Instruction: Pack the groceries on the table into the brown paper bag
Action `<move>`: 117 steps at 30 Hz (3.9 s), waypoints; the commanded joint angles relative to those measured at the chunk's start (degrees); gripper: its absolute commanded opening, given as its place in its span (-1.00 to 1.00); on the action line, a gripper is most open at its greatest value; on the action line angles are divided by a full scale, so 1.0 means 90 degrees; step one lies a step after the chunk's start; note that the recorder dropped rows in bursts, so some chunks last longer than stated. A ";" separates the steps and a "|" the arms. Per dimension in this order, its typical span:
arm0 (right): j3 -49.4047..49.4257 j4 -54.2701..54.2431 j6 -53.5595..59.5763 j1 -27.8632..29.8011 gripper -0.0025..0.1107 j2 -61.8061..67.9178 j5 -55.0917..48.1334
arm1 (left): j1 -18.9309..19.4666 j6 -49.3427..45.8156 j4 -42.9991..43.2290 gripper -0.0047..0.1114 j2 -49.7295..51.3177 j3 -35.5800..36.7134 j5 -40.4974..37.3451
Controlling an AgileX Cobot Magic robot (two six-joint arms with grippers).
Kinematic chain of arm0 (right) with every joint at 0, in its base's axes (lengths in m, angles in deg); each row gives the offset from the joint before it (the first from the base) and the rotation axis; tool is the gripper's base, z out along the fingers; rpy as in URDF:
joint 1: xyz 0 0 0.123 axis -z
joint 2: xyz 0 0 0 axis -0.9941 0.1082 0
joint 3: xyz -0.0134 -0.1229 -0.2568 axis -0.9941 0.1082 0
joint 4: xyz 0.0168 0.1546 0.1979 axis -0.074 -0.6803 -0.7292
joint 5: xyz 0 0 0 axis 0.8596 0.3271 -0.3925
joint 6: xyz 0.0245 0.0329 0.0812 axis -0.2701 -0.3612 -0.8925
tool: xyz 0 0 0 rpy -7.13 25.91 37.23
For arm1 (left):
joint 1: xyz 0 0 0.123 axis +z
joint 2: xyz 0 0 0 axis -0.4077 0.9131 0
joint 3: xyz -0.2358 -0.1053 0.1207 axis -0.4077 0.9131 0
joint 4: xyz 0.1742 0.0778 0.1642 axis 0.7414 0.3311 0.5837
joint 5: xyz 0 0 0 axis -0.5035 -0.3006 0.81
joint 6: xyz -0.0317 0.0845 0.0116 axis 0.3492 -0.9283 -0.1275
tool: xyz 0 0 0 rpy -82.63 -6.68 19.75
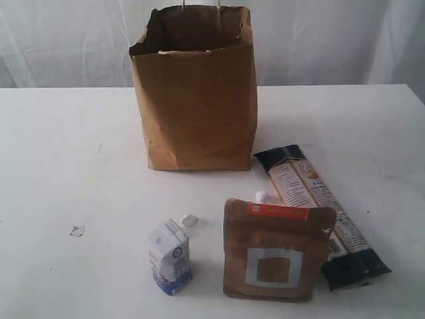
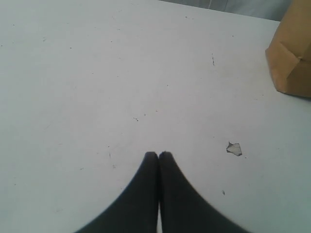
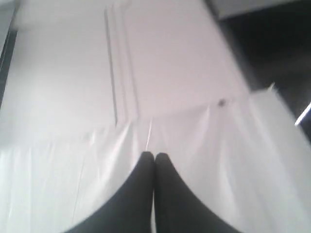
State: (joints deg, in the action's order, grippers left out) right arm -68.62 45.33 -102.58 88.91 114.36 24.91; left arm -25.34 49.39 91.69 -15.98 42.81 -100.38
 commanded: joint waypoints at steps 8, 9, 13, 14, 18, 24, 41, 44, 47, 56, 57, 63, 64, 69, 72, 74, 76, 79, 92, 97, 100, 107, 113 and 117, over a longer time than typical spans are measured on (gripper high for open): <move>-0.0215 0.3033 -0.0428 0.0002 -0.96 0.3185 -0.3896 | 0.0029 0.0038 -0.0051 -0.92 -0.0023 0.0056 0.0022; -0.0215 0.3066 -0.0428 -0.0010 -0.96 0.3283 -0.4195 | 0.0029 0.0038 -0.0051 -0.92 -0.0023 0.0056 0.0022; -0.0215 0.3066 -0.0440 -0.0010 -0.96 0.3460 -0.5520 | 0.0029 0.0038 -0.0051 -0.92 -0.0023 0.0056 0.0022; -0.0215 0.3066 -0.0364 -0.0010 -0.96 0.3473 -0.5858 | 0.0029 0.0038 -0.0051 -0.92 -0.0023 0.0056 0.0022; -0.0215 0.2946 0.0420 -0.0010 -0.96 0.3539 -0.6972 | 0.0029 0.0038 -0.0051 -0.92 -0.0023 0.0056 0.0022; -0.0536 -0.0206 0.3976 -0.0115 -0.96 0.3554 -0.8600 | 0.0029 0.0038 -0.0051 -0.92 -0.0023 0.0056 0.0050; -0.1444 -0.3564 0.9245 -0.1035 -0.94 0.3499 -1.1242 | 0.0029 0.0038 -0.0051 -0.92 -0.0023 0.0056 0.0150; -0.1444 -0.3665 0.9437 -0.1278 -0.71 0.3421 -1.1532 | 0.0029 0.0038 -0.0051 -0.92 -0.0023 0.0056 0.0150; -0.1444 -0.3713 0.9461 -0.1604 -0.29 0.3223 -1.1578 | 0.0029 0.0011 -0.0051 -0.92 -0.0023 0.0056 0.0152; -0.1444 -0.3823 0.9831 -0.2438 0.53 0.2726 -1.1796 | 0.0029 -0.0002 -0.0051 -0.92 -0.0023 0.0056 0.0152; -0.1444 -0.3684 1.0076 -0.2553 0.53 0.2648 -1.1796 | 0.0029 -0.0002 -0.0051 -0.92 -0.0023 0.0056 0.0152; -0.1807 -0.3522 1.0379 -0.2599 0.53 0.2066 -1.1407 | 0.0029 -0.0015 -0.0051 -0.92 -0.0023 0.0056 0.0152; -0.1854 -0.3618 1.0301 -0.2599 0.53 0.1990 -1.1407 | 0.0029 -0.0015 -0.0051 -0.92 -0.0023 0.0056 0.0152; -0.1546 -0.5386 0.9056 -0.2599 0.53 0.2103 -1.1450 | 0.0029 -0.0015 -0.0051 -0.92 -0.0023 0.0056 0.0152; -0.1177 -0.5469 0.9068 -0.2599 0.53 0.2357 -1.1412 | 0.0029 -0.0015 -0.0051 -0.92 -0.0023 0.0056 0.0152; -0.0902 -0.5496 0.9068 -0.2599 0.53 0.2666 -1.1309 | 0.0029 -0.0015 -0.0051 -0.92 -0.0023 0.0056 0.0152; -0.0810 -0.5575 0.9068 -0.2599 0.53 0.2907 -1.1282 | 0.0029 -0.0015 -0.0051 -0.92 -0.0023 0.0056 0.0152; -0.0811 -0.5646 0.9068 -0.2599 0.53 0.3152 -1.1119 | 0.0029 -0.0015 -0.0051 -0.92 -0.0023 0.0056 0.0152; -0.0811 -0.4108 0.9010 -0.3585 0.53 0.4349 -1.0537 | 0.0029 -0.0015 -0.0051 -0.92 -0.0023 0.0056 0.0152; -0.0811 -0.3571 0.8172 -0.3676 0.53 0.4614 -1.0317 | 0.0029 -0.0015 -0.0051 -0.92 -0.0023 0.0056 0.0152; -0.0811 -0.3584 0.8147 -0.3676 0.48 0.4661 -1.0402 | 0.0029 -0.0015 -0.0051 -0.92 -0.0023 0.0056 0.0152; -0.0811 -0.3431 0.8147 -0.3676 -0.12 0.4663 -1.0301 | 0.0029 -0.0015 -0.0051 -0.92 -0.0023 0.0056 0.0152; -0.0811 -0.3354 0.8147 -0.3676 -0.44 0.4663 -1.0302 | 0.0029 -0.0015 -0.0051 -0.92 -0.0023 0.0056 0.0152; -0.0873 -0.3354 0.8147 -0.3676 -0.53 0.4597 -1.0506 | 0.0029 -0.0015 -0.0051 -0.92 -0.0023 0.0056 0.0152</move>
State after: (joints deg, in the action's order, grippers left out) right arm -76.12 13.69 -29.24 55.80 156.11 -67.99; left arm -25.34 49.28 91.58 -15.98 42.81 -99.07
